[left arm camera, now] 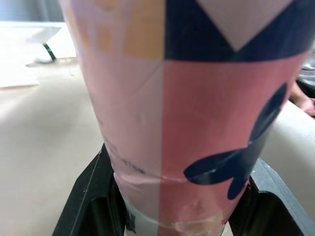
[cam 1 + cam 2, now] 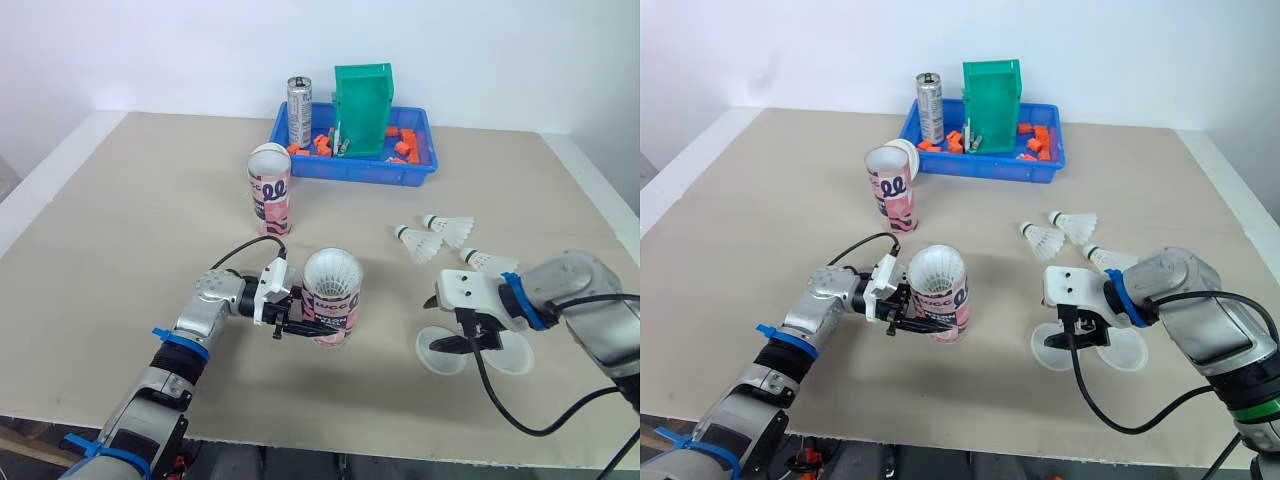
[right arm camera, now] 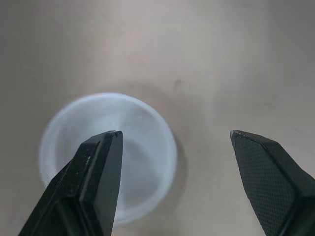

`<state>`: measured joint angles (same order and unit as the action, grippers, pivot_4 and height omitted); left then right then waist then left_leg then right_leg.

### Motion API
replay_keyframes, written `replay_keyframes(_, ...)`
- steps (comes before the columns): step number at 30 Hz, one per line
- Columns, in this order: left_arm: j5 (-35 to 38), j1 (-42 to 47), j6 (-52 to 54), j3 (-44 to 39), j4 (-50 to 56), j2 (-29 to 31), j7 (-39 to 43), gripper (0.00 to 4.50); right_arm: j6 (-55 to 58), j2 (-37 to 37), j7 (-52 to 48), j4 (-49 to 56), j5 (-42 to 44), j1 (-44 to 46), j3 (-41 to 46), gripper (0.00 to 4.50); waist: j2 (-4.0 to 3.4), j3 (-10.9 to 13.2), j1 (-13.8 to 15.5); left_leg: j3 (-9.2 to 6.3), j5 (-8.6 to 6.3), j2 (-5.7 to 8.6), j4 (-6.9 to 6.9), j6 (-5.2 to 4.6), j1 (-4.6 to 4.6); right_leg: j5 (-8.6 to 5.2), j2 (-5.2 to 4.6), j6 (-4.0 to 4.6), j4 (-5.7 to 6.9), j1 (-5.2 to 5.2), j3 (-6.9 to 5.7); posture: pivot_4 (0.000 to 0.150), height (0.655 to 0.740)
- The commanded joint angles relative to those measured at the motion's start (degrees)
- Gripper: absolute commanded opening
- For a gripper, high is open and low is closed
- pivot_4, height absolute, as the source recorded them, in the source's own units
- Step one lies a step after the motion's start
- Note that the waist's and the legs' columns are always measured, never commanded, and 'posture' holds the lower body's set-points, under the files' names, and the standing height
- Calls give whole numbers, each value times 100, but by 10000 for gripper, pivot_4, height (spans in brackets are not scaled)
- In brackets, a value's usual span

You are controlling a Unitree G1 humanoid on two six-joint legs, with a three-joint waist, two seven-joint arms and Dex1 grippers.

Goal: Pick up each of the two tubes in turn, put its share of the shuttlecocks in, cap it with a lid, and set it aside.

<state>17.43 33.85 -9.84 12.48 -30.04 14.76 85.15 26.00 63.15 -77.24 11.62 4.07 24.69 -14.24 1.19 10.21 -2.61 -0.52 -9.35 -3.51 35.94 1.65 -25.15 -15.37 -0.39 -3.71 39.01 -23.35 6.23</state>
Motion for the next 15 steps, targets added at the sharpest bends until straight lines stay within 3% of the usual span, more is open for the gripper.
replay_keyframes(1, -191, -194, -214, 52, -275, 8, -44, 22088, -161, 3, -109, -93, -107, 100, -84, 33878, -2, -4, 0, 0, 0, 0, 0, 0, 2, 1, 0, 1, 0, 1, -1, 1500, 7362)
replay_keyframes(3, -199, -204, -278, 50, -355, -2, -42, 22088, -227, 3, -166, -195, -151, 157, -137, 30266, -9, -8, -2, 1, 0, 0, 1, 0, 6, 1, 0, 3, 0, 4, 0, 1500, 7362)
replay_keyframes(9, -306, -80, -520, 99, -619, -12, -4, 22088, -370, -58, -321, -322, -229, 335, -206, 2274, -13, -13, -4, 2, 4, 0, 7, -1, 12, 1, 1, 24, 0, 6, 2, 1500, 7362)
replay_keyframes(10, -320, -61, -534, 118, -655, -8, 14, 22088, -365, -72, -335, -320, -234, 364, -197, 284, -15, -14, -4, 2, 6, 0, 8, -1, 12, 4, 1, 26, 0, 6, 2, 1500, 7362)
replay_keyframes(15, -437, -22, -396, 307, -768, 94, 182, 22088, -207, -81, -447, -49, 13, 499, -1, 284, -16, -15, -6, 1, 12, 0, 10, -4, 14, 12, 2, 26, 0, 8, 2, 1500, 7362)
